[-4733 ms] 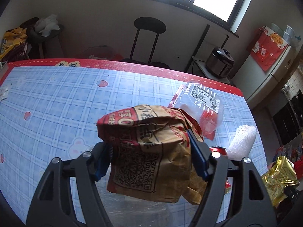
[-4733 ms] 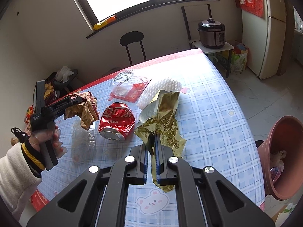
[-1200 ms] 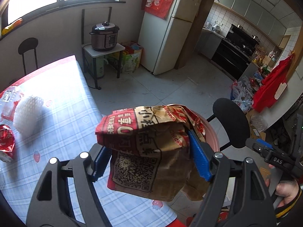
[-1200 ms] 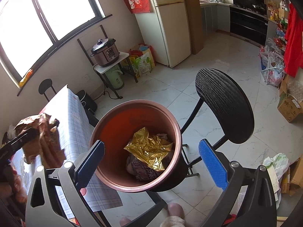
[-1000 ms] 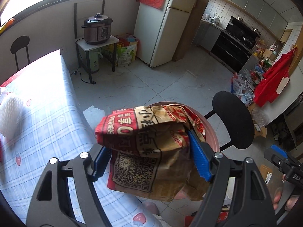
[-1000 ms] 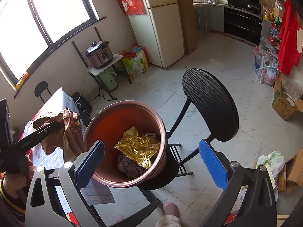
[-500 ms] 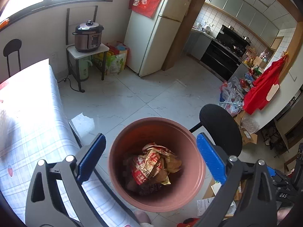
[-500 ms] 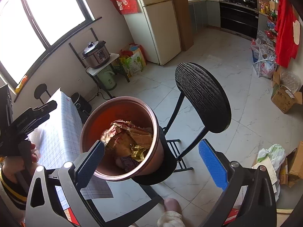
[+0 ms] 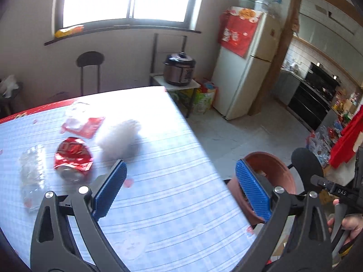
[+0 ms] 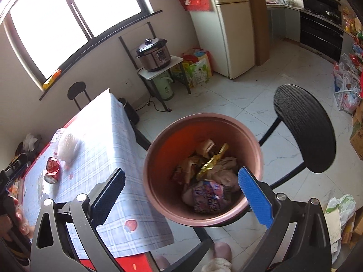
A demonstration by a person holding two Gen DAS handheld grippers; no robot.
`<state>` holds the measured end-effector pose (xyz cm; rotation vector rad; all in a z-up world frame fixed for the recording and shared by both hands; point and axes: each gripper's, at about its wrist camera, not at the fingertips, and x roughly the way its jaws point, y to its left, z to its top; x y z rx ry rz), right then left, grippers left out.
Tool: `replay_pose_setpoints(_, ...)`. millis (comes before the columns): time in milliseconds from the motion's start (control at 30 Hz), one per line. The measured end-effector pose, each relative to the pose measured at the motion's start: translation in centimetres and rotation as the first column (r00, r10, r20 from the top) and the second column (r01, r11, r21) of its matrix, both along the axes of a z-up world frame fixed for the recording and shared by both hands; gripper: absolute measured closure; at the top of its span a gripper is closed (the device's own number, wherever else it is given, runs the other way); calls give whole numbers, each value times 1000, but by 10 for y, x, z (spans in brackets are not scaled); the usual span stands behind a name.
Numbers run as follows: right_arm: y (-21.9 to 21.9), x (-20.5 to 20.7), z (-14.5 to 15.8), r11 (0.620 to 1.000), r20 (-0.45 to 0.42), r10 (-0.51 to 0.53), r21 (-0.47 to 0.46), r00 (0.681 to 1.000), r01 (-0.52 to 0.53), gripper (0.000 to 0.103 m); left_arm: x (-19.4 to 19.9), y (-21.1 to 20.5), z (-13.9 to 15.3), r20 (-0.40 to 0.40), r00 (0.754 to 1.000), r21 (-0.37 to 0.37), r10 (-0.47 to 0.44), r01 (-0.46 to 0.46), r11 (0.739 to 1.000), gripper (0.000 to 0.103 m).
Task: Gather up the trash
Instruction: 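Bring both open tools back over the table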
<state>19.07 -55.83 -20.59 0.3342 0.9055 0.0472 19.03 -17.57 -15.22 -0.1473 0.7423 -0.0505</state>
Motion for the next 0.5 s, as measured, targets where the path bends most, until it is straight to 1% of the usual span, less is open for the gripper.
replay_pose_setpoints(67,25,8,0,999,4,51,1,999,-51,6,-18,40,-1,-6,996,5,85,-85,996,7)
replay_pose_setpoints(133,52,15,-1,995,3,105,-6,995,-105,5,-37,81,-4,-20,984,7,175,-175,985,7)
replay_pose_setpoints(200,81,21,1,985,16,168,-34,986,-167,6,-55,122,-7,-39,964,17,262,-262,965,7)
replay_pose_setpoints(267,111,24,5,971,50,232,-77,972,-227,6,-75,156,-10,-50,940,32,336,-335,942,7)
replay_pose_setpoints(300,125,26,6,963,53,261,-78,964,-256,6,-87,173,-12,-53,929,36,367,-365,930,7)
replay_pose_setpoints(400,163,38,8,941,44,338,-39,940,-336,6,-113,212,-16,-62,894,53,444,-442,896,7)
replay_pose_setpoints(500,205,49,10,906,28,423,-31,906,-422,6,-132,243,-20,-77,866,39,494,-493,869,7)
